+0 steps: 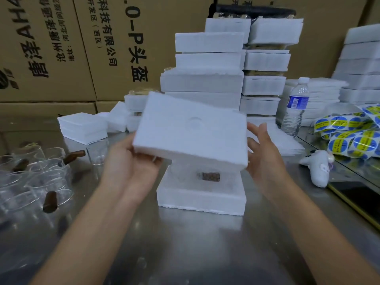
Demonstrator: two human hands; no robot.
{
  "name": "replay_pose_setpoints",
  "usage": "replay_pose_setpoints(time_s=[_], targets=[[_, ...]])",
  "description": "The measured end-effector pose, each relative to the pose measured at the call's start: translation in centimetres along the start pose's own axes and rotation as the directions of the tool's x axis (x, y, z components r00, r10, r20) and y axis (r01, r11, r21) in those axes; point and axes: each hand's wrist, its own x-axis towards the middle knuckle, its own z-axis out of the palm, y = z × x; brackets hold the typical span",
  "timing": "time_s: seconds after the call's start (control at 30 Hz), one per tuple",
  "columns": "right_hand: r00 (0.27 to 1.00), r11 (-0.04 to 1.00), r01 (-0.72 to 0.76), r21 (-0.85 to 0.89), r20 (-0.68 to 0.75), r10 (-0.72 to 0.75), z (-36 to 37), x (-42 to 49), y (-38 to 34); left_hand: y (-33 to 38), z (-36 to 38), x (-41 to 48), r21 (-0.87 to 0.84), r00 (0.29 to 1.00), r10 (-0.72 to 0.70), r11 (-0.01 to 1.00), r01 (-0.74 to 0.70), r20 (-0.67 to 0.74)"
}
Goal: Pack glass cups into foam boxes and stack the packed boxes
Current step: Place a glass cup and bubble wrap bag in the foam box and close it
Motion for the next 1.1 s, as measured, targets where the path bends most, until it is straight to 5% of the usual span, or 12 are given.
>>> replay_pose_setpoints(time_s=[0.13,0.23,0.37,0.83,1.1], targets=[[0.995,0.995,-0.04,-0.094,-0.092,0.031,-0.7,0.1,0.5,-2.5,-0.4,0.0,0.375,0.984,0.144,0.922,-0.096,-0.102],[0.993,0.986,-0.091,-0.14,-0.084,0.08,-1.2,0.1,0.8,-3.1,-1.9,0.2,0.554,0.96,0.278,0.803,-0.218,-0.025],[0.987,0.967,-0.147,-0.21,-0.088,0.13,-1.7,0.3,1.1,-4.0,-3.2,0.4,0.585,0.957,0.264,0.76,-0.283,0.12],[0.971,0.927,-0.237,-0.291,-0.077,0.225,-2.1,-0.3,2.1,-4.9,-5.1,0.8,0.626,0.979,0.172,0.754,-0.2,0.105],[0.963,0.925,-0.266,-0.269,-0.125,0.241,-1.9,-0.2,2.7,-5.1,-5.8,1.4,0.612,0.999,-0.043,0.79,0.031,0.004]])
